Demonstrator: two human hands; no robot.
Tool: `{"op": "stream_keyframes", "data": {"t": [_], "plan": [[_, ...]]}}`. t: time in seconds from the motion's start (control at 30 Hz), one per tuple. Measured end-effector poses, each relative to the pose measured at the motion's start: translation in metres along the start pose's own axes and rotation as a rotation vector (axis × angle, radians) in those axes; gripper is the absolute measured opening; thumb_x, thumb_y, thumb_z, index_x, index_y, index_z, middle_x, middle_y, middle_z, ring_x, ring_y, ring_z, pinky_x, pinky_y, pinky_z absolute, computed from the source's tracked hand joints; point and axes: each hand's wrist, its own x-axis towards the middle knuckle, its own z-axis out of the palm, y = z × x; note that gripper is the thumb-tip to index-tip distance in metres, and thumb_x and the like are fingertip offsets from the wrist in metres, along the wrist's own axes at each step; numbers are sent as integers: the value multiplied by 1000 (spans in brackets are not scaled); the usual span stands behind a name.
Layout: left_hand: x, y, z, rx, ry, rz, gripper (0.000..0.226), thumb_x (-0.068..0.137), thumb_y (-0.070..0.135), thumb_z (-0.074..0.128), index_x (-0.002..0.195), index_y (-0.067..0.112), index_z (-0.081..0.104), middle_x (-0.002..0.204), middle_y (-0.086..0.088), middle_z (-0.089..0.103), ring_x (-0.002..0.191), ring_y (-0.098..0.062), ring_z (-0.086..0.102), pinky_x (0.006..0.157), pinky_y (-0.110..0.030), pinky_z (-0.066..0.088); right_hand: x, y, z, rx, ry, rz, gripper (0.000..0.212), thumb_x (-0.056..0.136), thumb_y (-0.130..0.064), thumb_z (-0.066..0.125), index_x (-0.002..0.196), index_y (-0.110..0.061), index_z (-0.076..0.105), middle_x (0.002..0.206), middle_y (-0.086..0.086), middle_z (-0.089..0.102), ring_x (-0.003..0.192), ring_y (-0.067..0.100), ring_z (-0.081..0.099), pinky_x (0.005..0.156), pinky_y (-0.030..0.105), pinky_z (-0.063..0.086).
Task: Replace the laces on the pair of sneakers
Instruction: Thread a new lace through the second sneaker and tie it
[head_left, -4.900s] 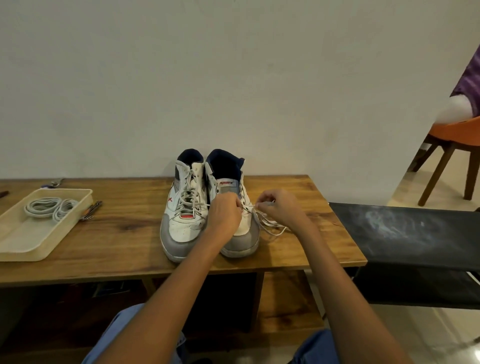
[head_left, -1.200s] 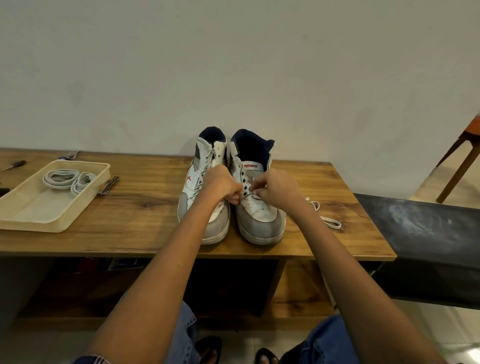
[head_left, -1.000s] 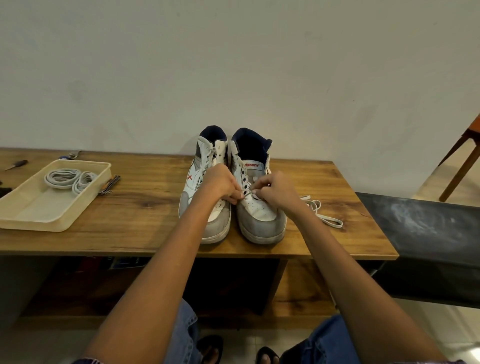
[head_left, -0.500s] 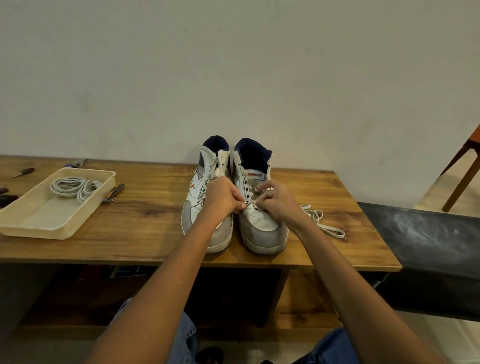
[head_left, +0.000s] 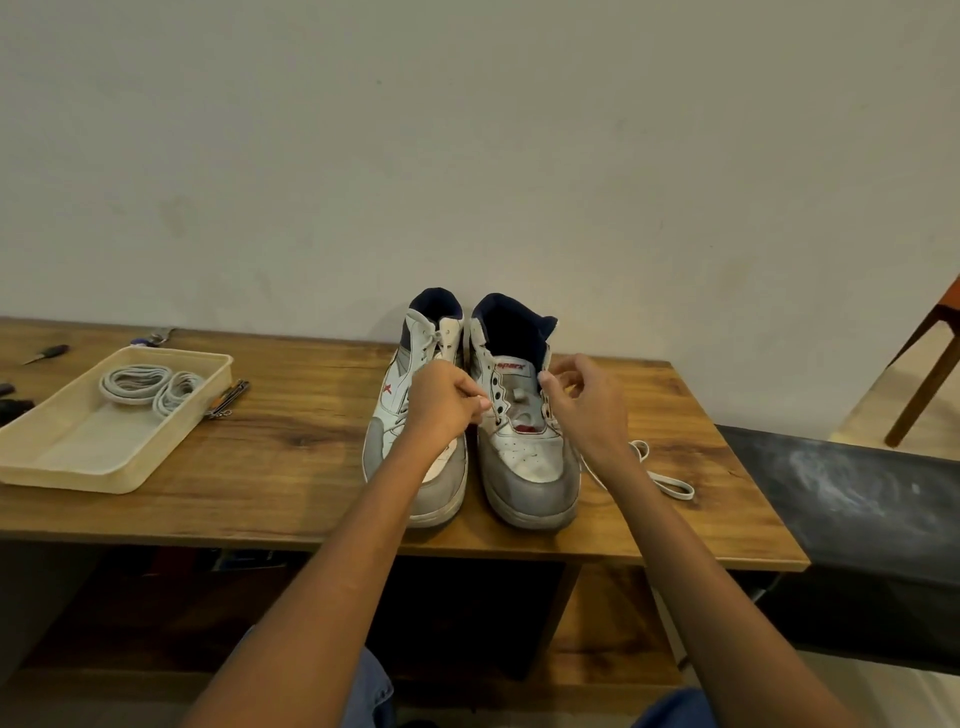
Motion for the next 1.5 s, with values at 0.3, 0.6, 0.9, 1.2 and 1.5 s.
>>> {"op": "stream_keyframes", "data": {"t": [0.3,0.6,0.9,1.2,1.5], "plan": [[10,24,-21,-1048,452,-133,14,100,3,36,89,7,43,69,-4,52,45,-6,52,52,-21,53,2,9,16,-6,-150,251,23,83,-30,65,99,-17,53,78,-2,58,78,16,57,69,35,51],[9,3,-2,482,-113,112,27,84,28,67,99,6,63,95,-5,64,88,-16,58,79,-29,47,3,12,12,113,-147,309,17,82,-29,63,92,-19,53,81,-2,58,78,14,57,72,37,52],[6,4,6,260,56,107,22,95,11,49,105,5,68,108,-8,66,103,-21,58,91,-33,42,4,10,10,-13,-173,205,26,84,-24,63,106,-18,51,73,1,56,64,12,49,54,25,39],[24,14,-71,-1539,645,-149,31,103,13,27,76,10,42,75,-4,47,55,-8,49,66,-24,54,5,15,-2,-188,-39,137,24,87,-22,60,109,-15,54,72,-7,49,62,8,44,48,19,29],[16,14,-11,189,39,131,36,82,42,64,94,11,52,80,3,51,68,-11,47,66,-29,44,6,13,3,-4,-177,169,17,87,-25,61,101,-17,55,72,2,59,64,13,53,58,30,46]]}}
